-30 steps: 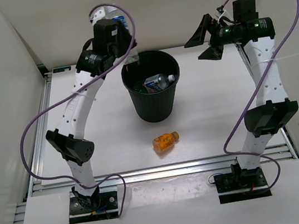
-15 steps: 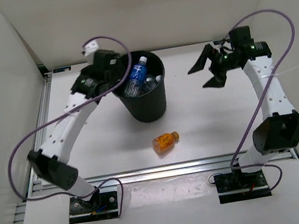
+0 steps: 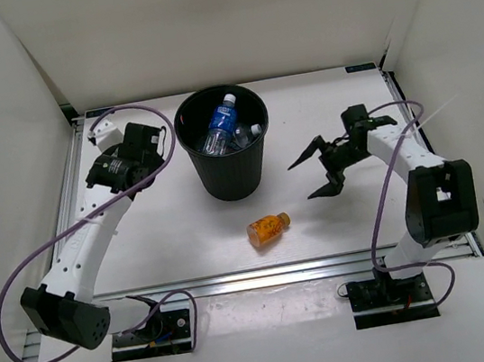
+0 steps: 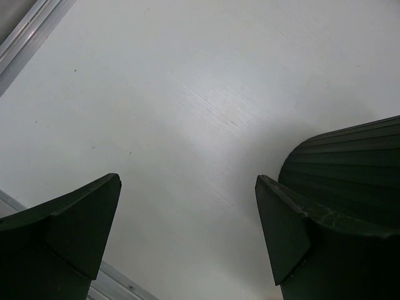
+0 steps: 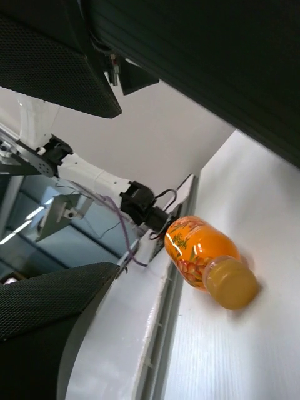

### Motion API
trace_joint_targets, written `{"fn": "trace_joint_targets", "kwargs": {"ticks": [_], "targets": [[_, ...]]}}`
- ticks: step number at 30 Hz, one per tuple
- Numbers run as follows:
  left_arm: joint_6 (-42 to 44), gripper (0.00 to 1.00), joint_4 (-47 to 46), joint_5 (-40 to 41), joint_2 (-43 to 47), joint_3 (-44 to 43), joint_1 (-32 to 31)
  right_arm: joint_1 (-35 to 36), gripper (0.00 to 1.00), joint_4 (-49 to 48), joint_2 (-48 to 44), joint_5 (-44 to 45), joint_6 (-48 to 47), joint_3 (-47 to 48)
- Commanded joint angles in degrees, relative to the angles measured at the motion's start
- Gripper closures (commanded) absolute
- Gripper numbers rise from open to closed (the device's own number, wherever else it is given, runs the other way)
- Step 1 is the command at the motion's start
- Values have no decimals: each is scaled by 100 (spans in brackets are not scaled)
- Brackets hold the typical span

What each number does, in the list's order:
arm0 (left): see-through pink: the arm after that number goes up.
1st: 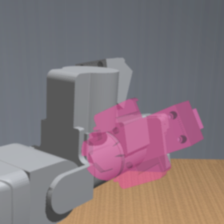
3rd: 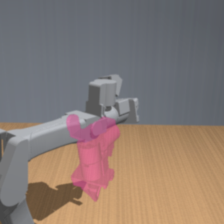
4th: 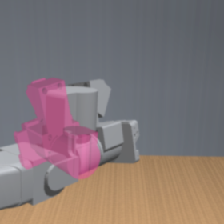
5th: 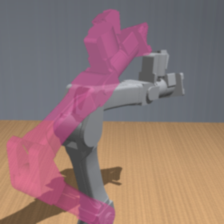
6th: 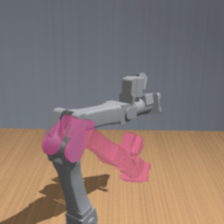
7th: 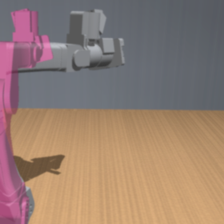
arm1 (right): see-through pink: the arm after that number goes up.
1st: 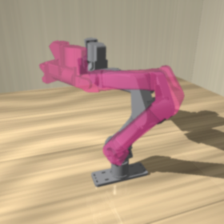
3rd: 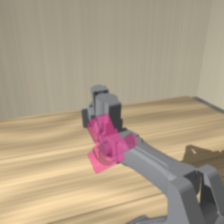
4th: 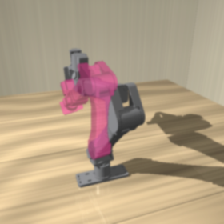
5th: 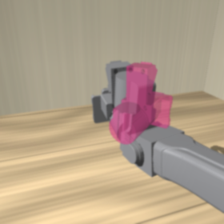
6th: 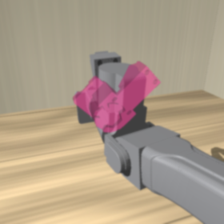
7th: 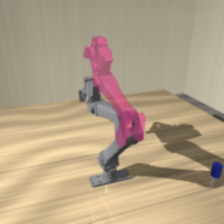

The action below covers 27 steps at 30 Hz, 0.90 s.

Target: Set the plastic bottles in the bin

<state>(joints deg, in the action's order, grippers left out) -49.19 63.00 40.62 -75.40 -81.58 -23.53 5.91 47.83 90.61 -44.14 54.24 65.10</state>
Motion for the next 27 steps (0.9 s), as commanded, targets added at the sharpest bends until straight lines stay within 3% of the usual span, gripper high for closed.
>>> {"fn": "trace_joint_targets", "kwargs": {"ticks": [1,8,21,23,24,27], "targets": [[-126,0,177,25,560,124,102,401,0,-196,438,-279,342,99],[58,0,300,78,877,257,427,1262,0,24,1178,19,526,-32],[111,0,651,-28,1457,757,736,1922,0,15,2215,239,711,-164],[111,0,713,-81,1510,827,797,2027,7,-46,2373,291,711,-103],[111,0,713,-81,1571,828,797,2028,20,-46,2374,292,711,-103],[59,0,775,-133,1686,933,797,2081,35,-46,2523,371,659,99]]}}
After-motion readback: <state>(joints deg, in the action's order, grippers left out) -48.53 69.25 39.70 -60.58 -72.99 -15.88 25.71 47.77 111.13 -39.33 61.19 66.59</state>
